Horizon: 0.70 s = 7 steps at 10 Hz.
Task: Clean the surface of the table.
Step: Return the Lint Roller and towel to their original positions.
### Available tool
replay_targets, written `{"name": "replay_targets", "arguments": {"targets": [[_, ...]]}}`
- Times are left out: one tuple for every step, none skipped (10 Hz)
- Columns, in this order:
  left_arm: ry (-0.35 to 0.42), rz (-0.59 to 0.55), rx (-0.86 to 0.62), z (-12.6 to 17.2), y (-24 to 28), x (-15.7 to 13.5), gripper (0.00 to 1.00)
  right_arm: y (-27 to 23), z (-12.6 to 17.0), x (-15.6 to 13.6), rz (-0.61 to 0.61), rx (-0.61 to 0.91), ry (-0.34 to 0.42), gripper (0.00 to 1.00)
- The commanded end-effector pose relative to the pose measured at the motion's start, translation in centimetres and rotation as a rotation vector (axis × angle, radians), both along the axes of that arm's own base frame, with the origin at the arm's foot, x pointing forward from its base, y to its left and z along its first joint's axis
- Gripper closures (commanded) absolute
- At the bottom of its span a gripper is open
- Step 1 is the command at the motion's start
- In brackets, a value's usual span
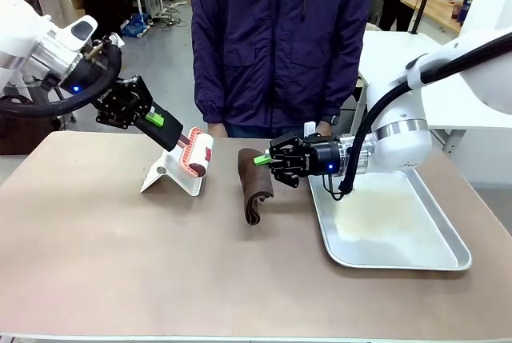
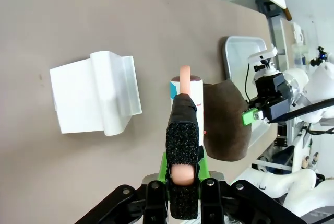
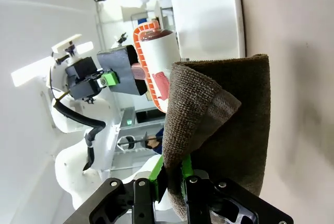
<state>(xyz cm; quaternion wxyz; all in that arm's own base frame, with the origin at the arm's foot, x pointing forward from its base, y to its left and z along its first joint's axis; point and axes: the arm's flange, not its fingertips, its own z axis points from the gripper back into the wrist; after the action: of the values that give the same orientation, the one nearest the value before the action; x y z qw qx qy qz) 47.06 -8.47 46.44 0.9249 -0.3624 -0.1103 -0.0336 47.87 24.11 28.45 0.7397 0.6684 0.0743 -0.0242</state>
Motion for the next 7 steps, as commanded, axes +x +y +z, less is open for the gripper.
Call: {"name": "replay_targets", "arguments": {"targets": [[0.0, -0.012, 0.003, -0.1, -0.2, -0.9, 0.78, 0.0, 0.6, 0.0, 0.005, 0.014, -0.007, 0.88], [0.0, -0.012, 0.003, -0.1, -0.2, -0.9, 0.78, 0.0, 0.6, 0.0, 0.005, 0.014, -0.007, 0.88], [0.0, -0.012, 0.003, -0.1, -0.2, -0.9, 0.78, 0.0, 0.6, 0.0, 0.005, 0.014, -0.007, 0.88], [0.0, -0.012, 0.003, -0.1, -0.2, -0.9, 0.78, 0.0, 0.6, 0.0, 0.005, 0.014, -0.007, 0.88], [0.007, -0.01, 0.0, -0.3, -0.4, -0.3, 0.78, 0.0, 0.6, 0.0, 0.005, 0.014, -0.007, 0.88], [-0.012, -0.047, 0.024, -1.3, -0.3, -1.5, 0.78, 0.0, 0.1, 0.0, 0.002, 0.002, -0.001, 0.88], [-0.032, -0.03, 0.04, -1.7, -0.6, -1.9, 0.78, 0.3, -0.6, 0.1, 0.007, 0.018, 0.025, 0.88]]}}
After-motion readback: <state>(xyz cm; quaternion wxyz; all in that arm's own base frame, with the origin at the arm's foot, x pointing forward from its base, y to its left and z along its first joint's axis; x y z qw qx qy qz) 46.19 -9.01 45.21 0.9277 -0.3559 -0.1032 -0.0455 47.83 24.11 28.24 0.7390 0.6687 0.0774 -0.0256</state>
